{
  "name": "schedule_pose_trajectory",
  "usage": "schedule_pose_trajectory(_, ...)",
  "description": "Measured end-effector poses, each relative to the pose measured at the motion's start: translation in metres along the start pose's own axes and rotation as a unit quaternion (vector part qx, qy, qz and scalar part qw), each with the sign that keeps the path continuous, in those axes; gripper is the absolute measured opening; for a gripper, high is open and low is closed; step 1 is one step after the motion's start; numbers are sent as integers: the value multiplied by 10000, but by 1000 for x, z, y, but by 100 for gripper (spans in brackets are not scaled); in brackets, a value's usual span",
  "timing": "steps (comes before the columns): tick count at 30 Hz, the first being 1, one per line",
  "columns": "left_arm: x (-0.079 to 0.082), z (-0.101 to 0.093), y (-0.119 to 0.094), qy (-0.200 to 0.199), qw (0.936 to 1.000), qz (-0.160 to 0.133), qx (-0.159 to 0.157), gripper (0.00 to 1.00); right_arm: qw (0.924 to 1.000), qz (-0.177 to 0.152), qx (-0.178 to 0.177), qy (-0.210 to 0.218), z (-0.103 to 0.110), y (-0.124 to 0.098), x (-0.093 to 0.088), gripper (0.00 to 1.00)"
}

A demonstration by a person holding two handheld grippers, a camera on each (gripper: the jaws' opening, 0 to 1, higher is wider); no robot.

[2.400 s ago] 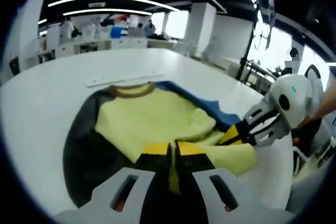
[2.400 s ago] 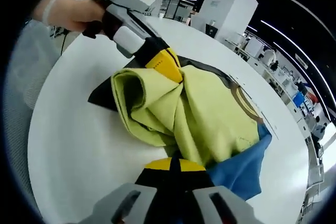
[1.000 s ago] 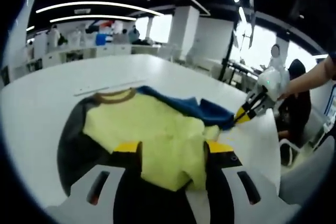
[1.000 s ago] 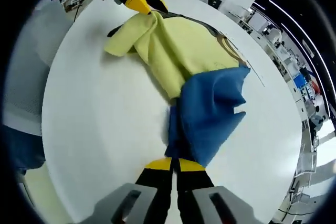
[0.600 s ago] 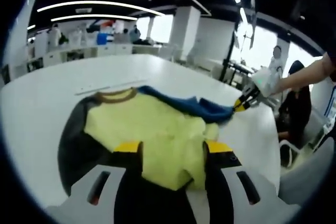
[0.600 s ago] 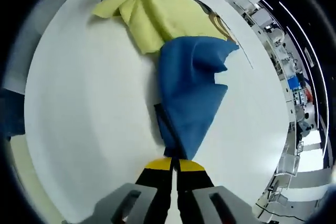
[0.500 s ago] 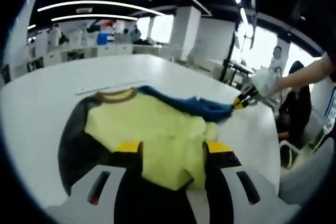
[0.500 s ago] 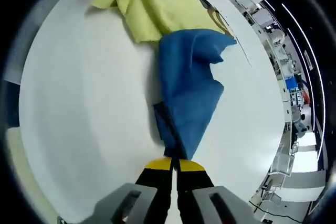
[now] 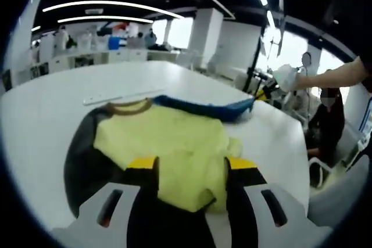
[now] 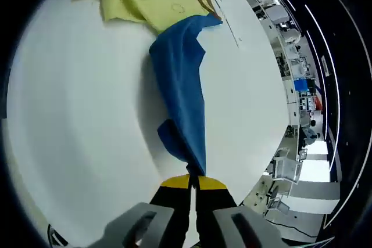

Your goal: Fold the garment on the visible template until the final outline fits inside the template.

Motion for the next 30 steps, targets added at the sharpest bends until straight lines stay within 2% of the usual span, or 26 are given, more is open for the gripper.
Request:
schedule_pose_trajectory(9, -2, 0, 0, -18, 10000, 75, 11, 41, 9989, 295, -183, 315, -25, 1, -31, 0)
schedule_pose_trajectory(14, -3, -1, 0, -57, 9999, 89, -17, 41, 9977, 385, -221, 510, -34, 4, -40, 0)
schedule_pose_trajectory(17, -5, -2, 1, -76, 9999, 121, -30, 40, 9974, 416, -139, 574, -31, 8, -42, 0)
schedule_pose_trajectory(21, -8, -4, 1, -101, 9998, 161, -40, 39, 9979, 484, 8, 430, -20, 12, -42, 0)
schedule_pose_trajectory(30, -9, -4, -1, -107, 9997, 199, -22, 39, 9953, 493, 318, 773, 5, 16, -48, 0)
Point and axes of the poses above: the point that each gripper's makers call its tool centre point, and the gripper's own axes: y roughly forward along the fingers, z roughly to its left, x roughly out of its top, the point moved 9 cm from there along -y, roughly backward along the fingers, and after that the axes turned 7 degrees about -z, right-handed, at the moved point
